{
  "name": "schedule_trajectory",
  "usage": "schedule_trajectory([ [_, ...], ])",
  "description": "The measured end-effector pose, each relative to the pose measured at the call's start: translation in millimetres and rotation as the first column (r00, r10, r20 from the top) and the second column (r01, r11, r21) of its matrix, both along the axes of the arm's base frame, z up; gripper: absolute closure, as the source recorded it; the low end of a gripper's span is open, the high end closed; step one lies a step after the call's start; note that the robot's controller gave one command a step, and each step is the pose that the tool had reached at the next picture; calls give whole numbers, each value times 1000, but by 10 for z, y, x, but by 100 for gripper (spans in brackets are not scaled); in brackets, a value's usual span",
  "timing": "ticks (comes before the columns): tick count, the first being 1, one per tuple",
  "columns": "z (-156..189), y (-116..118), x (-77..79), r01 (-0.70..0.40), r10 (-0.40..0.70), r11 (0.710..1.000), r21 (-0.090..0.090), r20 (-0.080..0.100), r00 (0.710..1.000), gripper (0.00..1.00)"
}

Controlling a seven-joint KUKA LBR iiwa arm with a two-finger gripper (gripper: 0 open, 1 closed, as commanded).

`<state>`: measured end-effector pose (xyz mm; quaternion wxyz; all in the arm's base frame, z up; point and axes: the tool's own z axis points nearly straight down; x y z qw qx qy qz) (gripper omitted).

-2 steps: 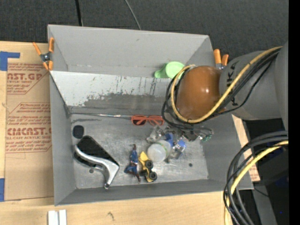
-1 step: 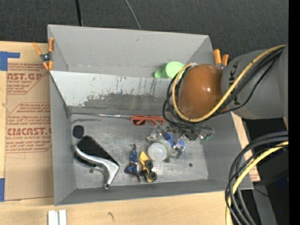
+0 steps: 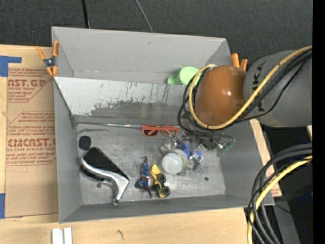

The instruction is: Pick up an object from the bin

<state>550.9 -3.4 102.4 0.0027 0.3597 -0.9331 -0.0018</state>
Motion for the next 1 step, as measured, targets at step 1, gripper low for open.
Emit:
schedule_trajectory([
  [1,205,2,10,0,0,1000,0,4,1000,100],
])
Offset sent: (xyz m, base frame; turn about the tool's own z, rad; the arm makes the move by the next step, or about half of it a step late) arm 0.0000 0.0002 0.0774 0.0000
